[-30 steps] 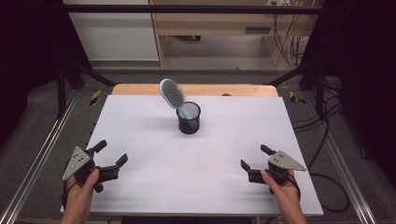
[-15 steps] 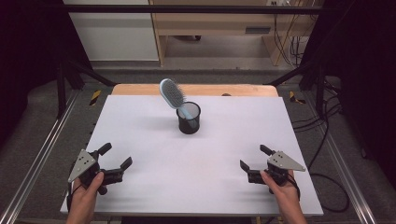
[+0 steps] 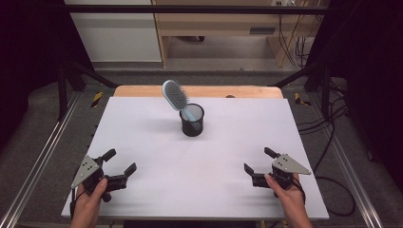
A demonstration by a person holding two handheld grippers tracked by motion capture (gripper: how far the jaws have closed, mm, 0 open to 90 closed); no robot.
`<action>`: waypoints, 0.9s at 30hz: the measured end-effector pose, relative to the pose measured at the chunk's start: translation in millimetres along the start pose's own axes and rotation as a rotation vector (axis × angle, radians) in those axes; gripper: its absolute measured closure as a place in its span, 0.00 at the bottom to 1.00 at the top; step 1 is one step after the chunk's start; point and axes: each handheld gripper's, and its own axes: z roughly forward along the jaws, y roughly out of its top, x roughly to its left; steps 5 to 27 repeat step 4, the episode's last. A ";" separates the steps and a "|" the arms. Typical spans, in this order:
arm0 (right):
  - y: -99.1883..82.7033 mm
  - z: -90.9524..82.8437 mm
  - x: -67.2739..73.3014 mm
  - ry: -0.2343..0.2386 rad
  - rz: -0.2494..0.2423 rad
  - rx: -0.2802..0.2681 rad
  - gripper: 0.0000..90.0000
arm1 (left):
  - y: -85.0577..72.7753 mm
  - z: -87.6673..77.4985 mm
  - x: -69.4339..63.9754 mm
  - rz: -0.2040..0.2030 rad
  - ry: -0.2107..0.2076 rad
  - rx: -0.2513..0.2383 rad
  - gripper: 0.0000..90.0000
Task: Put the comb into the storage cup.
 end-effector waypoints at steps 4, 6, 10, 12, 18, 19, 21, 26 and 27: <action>0.3 0.0 0.6 -0.003 -0.008 0.000 0.04 | -0.2 -3.8 5.5 -0.024 0.030 -0.012 0.02; 0.3 0.0 0.6 -0.003 -0.008 0.000 0.04 | -0.2 -3.8 5.5 -0.024 0.030 -0.012 0.02; 0.3 0.0 0.6 -0.003 -0.008 0.000 0.04 | -0.2 -3.8 5.5 -0.024 0.030 -0.012 0.02; 0.3 0.0 0.6 -0.003 -0.008 0.000 0.04 | -0.2 -3.8 5.5 -0.024 0.030 -0.012 0.02; 0.3 0.0 0.6 -0.003 -0.008 0.000 0.04 | -0.2 -3.8 5.5 -0.024 0.030 -0.012 0.02; 0.3 0.0 0.6 -0.003 -0.008 0.000 0.04 | -0.2 -3.8 5.5 -0.024 0.030 -0.012 0.02; 0.3 0.0 0.6 -0.003 -0.008 0.000 0.04 | -0.2 -3.8 5.5 -0.024 0.030 -0.012 0.02; 0.3 0.0 0.6 -0.003 -0.008 0.000 0.04 | -0.2 -3.8 5.5 -0.024 0.030 -0.012 0.02; 0.3 0.0 0.6 -0.003 -0.008 0.000 0.04 | -0.2 -3.8 5.5 -0.024 0.030 -0.012 0.02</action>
